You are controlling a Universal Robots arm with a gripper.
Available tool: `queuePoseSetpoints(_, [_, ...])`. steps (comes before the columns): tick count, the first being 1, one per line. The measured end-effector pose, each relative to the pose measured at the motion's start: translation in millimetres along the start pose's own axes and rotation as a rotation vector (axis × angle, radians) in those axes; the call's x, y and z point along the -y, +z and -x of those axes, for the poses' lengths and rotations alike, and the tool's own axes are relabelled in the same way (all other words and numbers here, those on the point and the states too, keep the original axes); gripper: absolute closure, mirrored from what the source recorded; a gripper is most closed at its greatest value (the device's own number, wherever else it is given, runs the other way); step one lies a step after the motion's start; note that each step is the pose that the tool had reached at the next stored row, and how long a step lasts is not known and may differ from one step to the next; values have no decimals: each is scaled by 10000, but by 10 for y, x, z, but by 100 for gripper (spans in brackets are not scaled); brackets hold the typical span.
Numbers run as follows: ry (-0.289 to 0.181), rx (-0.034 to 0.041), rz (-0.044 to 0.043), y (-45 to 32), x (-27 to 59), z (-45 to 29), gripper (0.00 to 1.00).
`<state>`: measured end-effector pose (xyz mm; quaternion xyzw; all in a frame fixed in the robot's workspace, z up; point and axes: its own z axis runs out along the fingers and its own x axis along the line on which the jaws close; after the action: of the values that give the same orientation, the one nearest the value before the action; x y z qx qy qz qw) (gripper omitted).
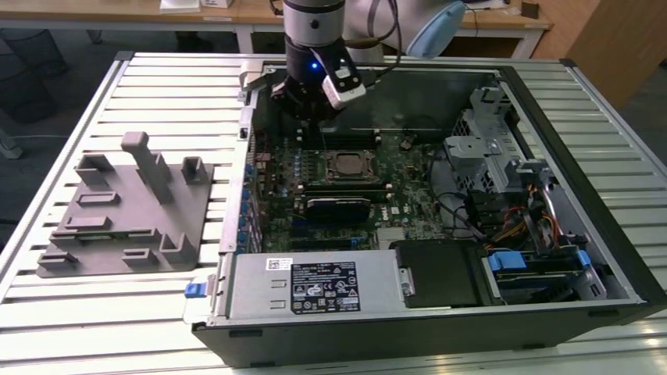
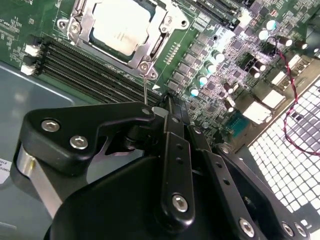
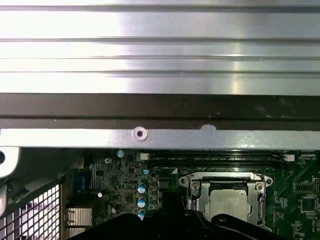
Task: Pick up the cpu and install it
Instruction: 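Install the first cpu locking lever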
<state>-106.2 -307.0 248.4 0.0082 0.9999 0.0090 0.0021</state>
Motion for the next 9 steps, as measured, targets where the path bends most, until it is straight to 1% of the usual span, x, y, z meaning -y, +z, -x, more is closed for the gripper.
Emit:
queuePoseSetpoints(5, [-1, 0, 0, 0, -1, 8, 89])
queuePoseSetpoints(7, [0, -2, 1, 1, -2, 33, 89])
queuePoseSetpoints(9, [1, -17, 0, 2, -3, 77, 89])
